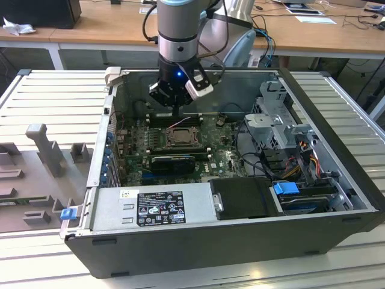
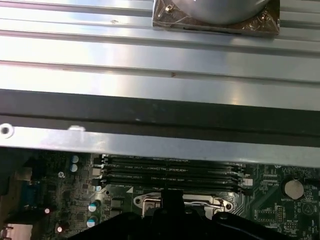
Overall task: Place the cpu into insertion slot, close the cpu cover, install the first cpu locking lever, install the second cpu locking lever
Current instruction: 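Install the first cpu locking lever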
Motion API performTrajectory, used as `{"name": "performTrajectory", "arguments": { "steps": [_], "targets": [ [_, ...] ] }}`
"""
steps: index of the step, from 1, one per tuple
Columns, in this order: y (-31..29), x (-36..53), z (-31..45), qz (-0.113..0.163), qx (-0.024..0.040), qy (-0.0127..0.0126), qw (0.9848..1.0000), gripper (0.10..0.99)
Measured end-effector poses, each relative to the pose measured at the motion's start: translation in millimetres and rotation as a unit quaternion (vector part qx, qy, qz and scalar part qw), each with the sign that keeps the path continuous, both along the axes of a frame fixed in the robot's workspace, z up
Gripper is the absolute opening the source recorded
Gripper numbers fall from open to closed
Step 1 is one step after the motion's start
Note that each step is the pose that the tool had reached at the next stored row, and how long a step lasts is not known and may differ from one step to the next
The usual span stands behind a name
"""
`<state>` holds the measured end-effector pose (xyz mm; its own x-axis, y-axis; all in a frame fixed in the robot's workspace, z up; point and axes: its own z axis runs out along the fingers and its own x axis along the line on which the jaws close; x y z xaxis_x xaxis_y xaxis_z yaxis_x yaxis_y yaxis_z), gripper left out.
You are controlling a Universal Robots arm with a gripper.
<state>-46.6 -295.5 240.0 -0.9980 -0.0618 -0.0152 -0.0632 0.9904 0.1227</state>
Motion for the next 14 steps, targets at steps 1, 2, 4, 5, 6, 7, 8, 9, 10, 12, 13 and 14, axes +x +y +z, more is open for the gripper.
{"name": "performTrajectory", "arguments": {
  "steps": [1, 2, 4, 5, 6, 7, 8, 9, 10, 12, 13, 14],
  "targets": [
    [0.0, 1.2, -1.8, 0.0, 0.0, 0.0, 1.0, 0.106],
    [0.0, 2.2, -3.6, 0.0, 0.0, 0.0, 1.0, 0.106],
    [0.1, 3.1, -8.2, 0.0, 0.0, 0.0, 1.0, 0.106],
    [0.2, 3.3, -9.3, 0.0, -0.0006, 0.0, 1.0, 0.106],
    [0.4, 3.5, -9.9, 0.0, -0.0018, -0.0001, 1.0, 0.106],
    [0.8, 3.9, -10.4, -0.001, -0.0025, -0.0001, 1.0, 0.106],
    [1.5, 4.4, -10.9, -0.001, -0.0027, -0.0002, 1.0, 0.106],
    [2.1, 4.9, -11.2, -0.001, -0.0027, -0.0002, 1.0, 0.106],
    [3.3, 9.5, -12.3, -0.001, -0.0027, -0.0002, 1.0, 0.106],
    [4.6, 15.9, -14.5, -0.001, -0.0026, -0.0002, 1.0, 0.106],
    [5.1, 17.4, -15.4, -0.001, -0.0026, -0.0002, 1.0, 0.106],
    [5.9, 20.3, -16.8, -0.001, -0.0027, -0.0002, 1.0, 0.106]
  ]
}}
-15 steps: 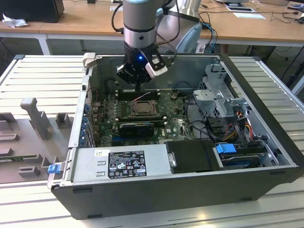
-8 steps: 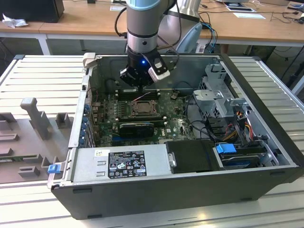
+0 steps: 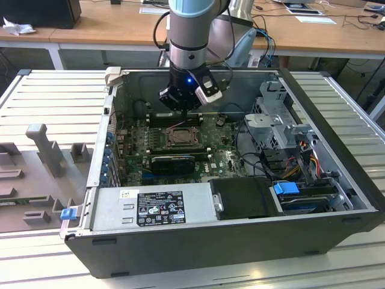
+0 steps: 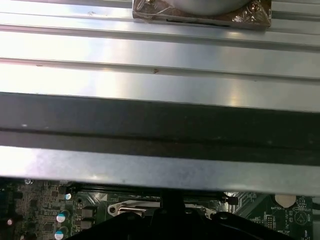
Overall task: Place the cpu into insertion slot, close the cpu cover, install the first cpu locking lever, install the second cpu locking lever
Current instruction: 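Install the first cpu locking lever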
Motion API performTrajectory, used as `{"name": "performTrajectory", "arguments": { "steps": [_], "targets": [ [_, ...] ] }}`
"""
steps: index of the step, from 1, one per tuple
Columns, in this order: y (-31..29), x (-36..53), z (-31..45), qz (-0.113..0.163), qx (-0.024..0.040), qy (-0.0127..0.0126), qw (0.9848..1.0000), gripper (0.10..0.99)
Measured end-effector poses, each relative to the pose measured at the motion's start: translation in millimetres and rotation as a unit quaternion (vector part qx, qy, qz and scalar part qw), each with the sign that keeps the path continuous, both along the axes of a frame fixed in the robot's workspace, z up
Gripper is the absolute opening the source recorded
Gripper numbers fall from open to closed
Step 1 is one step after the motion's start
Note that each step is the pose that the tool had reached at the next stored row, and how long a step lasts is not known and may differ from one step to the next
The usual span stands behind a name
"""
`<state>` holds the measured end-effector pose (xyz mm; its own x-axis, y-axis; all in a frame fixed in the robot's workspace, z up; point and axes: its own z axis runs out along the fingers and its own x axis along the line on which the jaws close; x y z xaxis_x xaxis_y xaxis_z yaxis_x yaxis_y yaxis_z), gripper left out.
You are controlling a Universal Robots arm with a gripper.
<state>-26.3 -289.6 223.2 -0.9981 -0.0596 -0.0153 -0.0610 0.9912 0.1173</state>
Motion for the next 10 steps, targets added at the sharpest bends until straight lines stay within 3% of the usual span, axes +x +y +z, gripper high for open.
{"name": "performTrajectory", "arguments": {
  "steps": [10],
  "targets": [
    [0.4, 7.9, -9.2, 0.0, 0.0, -0.0001, 1.0, 0.106]
  ]
}}
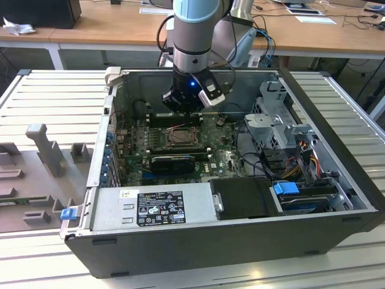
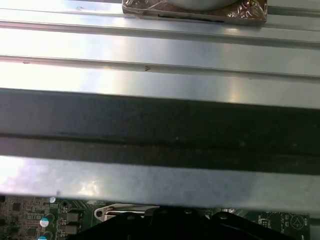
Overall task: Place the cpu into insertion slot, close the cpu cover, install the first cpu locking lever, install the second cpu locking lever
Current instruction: 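Install the first cpu locking lever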
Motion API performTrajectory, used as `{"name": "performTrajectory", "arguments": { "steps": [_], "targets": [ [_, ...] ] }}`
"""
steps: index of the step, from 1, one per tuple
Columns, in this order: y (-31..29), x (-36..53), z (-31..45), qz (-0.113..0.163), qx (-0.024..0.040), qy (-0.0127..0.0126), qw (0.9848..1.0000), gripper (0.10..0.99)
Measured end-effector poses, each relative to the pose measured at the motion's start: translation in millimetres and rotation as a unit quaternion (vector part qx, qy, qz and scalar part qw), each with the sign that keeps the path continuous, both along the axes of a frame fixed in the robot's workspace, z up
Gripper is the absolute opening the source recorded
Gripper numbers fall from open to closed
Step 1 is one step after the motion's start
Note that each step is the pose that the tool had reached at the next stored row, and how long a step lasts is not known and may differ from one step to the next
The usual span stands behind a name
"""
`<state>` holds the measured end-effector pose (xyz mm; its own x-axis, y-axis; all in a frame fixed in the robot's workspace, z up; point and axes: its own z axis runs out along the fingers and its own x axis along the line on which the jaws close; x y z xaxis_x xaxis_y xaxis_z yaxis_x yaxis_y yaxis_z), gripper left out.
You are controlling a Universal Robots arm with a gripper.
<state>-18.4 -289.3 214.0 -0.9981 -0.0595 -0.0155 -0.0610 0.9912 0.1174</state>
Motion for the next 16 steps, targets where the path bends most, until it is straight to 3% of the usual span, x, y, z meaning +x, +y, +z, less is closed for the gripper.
{"name": "performTrajectory", "arguments": {
  "steps": [10, 16],
  "targets": [
    [0.0, 2.6, -10.9, 0.0, 0.0, 0.0, 1.0, 0.106],
    [-0.5, 2.6, -9.2, 0.0, 0.0, 0.0, 1.0, 0.106]
  ]
}}
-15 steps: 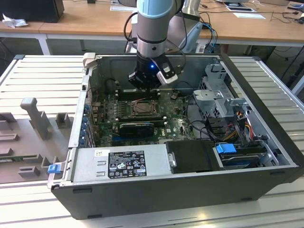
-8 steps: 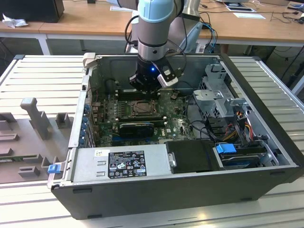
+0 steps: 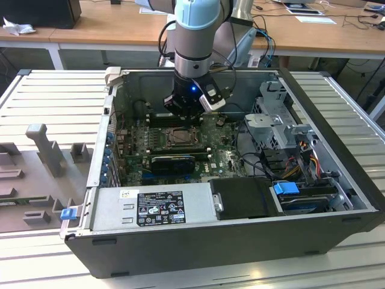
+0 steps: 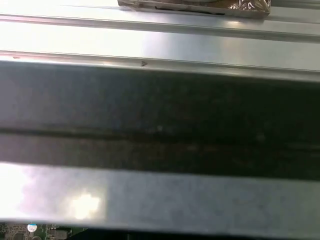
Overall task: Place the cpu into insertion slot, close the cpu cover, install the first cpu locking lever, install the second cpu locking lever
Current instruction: 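Install the first cpu locking lever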
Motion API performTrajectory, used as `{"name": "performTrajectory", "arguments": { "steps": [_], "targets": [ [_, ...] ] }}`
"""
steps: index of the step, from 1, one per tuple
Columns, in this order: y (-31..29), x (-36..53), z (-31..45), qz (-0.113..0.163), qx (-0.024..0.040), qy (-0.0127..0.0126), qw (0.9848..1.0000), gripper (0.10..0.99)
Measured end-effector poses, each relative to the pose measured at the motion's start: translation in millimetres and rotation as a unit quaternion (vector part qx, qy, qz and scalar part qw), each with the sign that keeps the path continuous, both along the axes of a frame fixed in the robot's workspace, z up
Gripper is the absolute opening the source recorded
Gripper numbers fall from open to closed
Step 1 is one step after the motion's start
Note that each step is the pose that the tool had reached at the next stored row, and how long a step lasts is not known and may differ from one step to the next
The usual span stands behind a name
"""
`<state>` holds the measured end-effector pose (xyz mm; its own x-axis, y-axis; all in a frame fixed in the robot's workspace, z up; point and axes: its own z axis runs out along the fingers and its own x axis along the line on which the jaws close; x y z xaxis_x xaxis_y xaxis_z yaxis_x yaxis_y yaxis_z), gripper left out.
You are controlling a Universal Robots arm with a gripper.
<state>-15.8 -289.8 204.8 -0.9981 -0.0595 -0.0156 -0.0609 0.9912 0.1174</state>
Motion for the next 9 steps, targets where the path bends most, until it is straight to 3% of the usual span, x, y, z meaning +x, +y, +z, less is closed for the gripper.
{"name": "performTrajectory", "arguments": {
  "steps": [9],
  "targets": [
    [-0.2, 0.0, -0.9, 0.0, -0.0009, 0.0001, 1.0, 0.106]
  ]
}}
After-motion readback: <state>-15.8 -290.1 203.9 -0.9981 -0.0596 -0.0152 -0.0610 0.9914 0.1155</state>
